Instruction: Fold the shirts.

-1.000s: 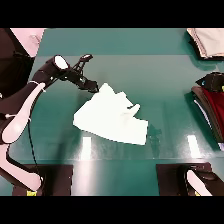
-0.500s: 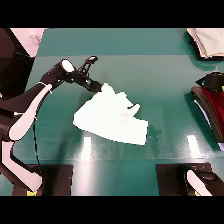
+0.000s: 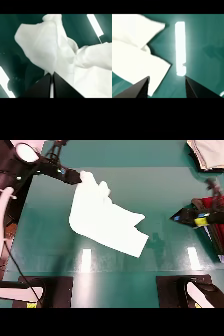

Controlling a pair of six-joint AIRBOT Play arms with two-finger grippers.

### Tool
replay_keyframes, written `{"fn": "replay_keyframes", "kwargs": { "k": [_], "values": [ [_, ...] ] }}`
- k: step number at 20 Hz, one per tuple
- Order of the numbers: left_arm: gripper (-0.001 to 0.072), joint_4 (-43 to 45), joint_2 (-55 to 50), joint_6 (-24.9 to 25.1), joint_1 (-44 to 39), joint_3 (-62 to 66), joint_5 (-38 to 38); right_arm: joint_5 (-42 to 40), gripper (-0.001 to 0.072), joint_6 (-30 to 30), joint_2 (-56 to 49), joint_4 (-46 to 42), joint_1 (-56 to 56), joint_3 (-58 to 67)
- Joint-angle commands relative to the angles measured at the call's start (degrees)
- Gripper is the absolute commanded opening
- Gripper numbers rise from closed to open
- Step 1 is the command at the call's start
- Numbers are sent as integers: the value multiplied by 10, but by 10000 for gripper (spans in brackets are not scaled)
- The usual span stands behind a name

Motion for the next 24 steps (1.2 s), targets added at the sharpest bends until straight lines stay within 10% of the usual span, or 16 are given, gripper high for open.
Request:
{"fn": "replay_keyframes", "kwargs": {
  "k": [1,11,14,16,24],
  "values": [
    [25,31,61,-3,10,3,-43,-71,423,-71,-69,123,13,-103],
    [25,93,98,-11,10,2,-110,-236,423,-104,-252,188,198,-90],
    [25,97,98,-15,10,2,-110,-252,270,-104,-270,186,232,-52],
    [25,108,98,-34,10,2,-108,-262,10,-108,-269,178,244,-38],
    [25,239,284,-163,10,4,83,-181,10,-110,-21,85,95,142]
  ]
}}
